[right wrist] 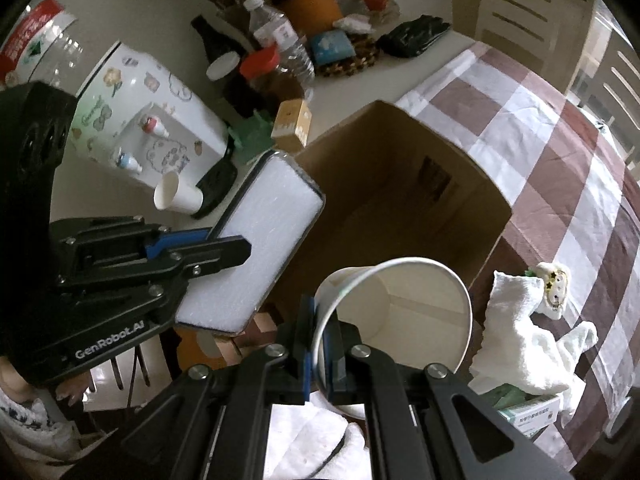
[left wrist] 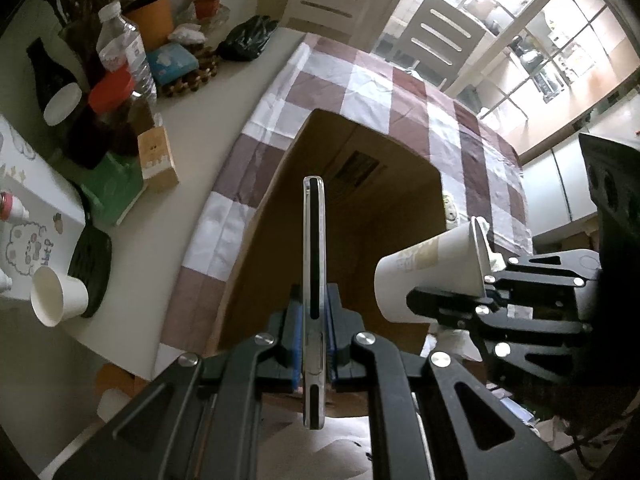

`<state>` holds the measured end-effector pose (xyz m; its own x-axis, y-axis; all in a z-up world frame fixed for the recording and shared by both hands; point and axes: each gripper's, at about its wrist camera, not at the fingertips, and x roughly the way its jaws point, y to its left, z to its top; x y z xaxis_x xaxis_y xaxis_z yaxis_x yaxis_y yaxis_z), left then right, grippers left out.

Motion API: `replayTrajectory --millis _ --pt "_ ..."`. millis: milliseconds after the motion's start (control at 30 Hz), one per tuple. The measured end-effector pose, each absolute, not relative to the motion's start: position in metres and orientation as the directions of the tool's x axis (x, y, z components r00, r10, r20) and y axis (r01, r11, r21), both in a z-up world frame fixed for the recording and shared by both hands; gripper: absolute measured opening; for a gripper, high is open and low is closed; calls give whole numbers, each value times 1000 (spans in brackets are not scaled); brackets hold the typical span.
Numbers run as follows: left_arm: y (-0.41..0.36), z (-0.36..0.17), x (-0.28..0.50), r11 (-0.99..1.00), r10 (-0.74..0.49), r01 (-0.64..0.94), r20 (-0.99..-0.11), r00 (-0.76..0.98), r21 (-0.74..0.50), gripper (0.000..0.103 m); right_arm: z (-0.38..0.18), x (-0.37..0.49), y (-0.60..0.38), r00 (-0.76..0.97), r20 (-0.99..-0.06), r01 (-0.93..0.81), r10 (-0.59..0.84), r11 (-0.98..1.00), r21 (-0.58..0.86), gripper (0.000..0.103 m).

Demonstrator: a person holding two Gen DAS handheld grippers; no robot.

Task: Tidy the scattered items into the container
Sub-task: 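Carry the cup with the right tool while the left tool carries the phone over the box, then open the right tool to drop the cup while the left tool drops the phone into the box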

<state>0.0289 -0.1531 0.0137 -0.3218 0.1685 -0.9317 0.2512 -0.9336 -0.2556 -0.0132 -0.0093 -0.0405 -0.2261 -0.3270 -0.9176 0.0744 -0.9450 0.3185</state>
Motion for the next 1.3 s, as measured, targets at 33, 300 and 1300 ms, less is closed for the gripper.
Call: replayTrajectory --millis 33,300,1300 --pt "-152 12 30 -934 165 255 -934 -318 -251 10 -42 -12 -10 -220 -917 81 -332 -943 321 4" --pt "-140 5 30 -940 134 265 -947 -291 -214 10 -47 -5 -12 -197 -918 116 -343 -938 326 4" --pt "-142 -2 27 -949 127 247 -953 -275 -198 11 -55 -10 -20 -163 -939 99 -302 -952 289 7"
